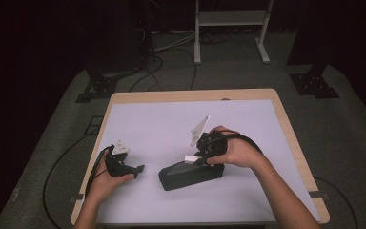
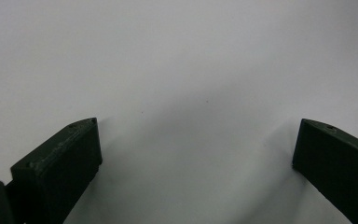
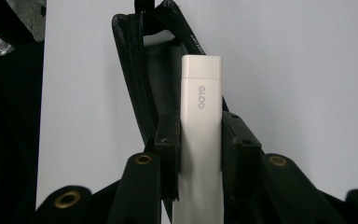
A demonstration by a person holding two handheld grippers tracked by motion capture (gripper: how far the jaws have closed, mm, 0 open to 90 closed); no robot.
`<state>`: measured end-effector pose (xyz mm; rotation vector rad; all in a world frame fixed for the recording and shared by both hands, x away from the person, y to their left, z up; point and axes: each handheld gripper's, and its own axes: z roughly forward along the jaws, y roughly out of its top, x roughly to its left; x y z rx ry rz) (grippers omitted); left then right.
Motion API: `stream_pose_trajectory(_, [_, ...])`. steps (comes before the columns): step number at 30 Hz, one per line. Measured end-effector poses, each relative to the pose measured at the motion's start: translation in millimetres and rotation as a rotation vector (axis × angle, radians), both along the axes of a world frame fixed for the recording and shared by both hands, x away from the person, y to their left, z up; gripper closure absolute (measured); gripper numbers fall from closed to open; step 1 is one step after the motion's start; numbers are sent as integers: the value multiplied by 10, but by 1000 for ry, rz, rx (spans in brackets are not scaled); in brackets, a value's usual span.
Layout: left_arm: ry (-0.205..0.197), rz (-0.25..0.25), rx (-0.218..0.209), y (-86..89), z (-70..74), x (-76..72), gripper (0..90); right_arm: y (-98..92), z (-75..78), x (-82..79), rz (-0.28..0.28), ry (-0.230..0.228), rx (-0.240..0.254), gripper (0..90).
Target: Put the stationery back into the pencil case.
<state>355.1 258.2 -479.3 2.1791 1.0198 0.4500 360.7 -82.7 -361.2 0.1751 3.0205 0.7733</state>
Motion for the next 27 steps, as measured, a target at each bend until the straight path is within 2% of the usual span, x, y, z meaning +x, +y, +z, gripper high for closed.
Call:
stream_pose_trajectory(15, [0,0,0,0,0,0,3,111,-58,-20,34,11,-45,692])
stream_pose_trajectory(27, [0,0,0,0,0,0,3,138,-70,-22,41,6,-51,689])
